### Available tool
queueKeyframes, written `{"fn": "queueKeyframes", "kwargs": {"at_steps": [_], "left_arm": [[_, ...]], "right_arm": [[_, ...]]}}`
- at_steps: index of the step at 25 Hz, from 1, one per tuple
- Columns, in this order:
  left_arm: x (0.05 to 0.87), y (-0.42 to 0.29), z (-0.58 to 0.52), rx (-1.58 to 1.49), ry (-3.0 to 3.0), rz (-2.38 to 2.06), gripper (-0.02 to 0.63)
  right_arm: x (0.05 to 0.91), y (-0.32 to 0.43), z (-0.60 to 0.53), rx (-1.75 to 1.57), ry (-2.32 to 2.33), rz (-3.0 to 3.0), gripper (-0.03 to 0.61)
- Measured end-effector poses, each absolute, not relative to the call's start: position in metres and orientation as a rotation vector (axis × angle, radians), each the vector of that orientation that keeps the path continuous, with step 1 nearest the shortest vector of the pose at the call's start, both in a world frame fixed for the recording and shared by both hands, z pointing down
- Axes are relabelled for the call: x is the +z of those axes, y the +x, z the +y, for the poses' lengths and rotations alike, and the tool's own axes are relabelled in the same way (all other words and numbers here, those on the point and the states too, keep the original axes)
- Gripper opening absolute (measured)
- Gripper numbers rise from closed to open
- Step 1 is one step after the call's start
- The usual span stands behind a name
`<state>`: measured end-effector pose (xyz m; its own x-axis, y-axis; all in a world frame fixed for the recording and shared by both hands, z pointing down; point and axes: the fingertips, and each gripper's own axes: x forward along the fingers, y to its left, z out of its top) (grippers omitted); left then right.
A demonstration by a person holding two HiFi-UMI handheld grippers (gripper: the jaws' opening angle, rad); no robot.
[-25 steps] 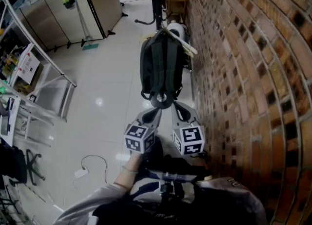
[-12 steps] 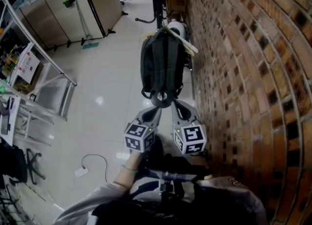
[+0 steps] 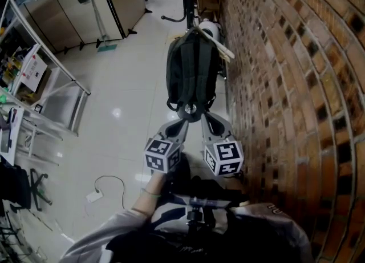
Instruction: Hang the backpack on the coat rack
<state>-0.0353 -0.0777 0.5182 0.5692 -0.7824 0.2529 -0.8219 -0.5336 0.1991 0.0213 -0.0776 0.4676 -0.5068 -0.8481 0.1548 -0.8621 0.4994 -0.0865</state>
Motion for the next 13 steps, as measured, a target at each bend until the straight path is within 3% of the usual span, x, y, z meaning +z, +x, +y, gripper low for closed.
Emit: {"fn": "queueKeyframes", "kwargs": {"at_steps": [13], "left_arm": [[0.5160, -0.0385, -0.0839, 0.181, 2.494, -1.354, 0.000]], "right_arm": [[0.4685, 0.0196, -0.0820, 0.206, 1.469, -2.647, 0.005]]}}
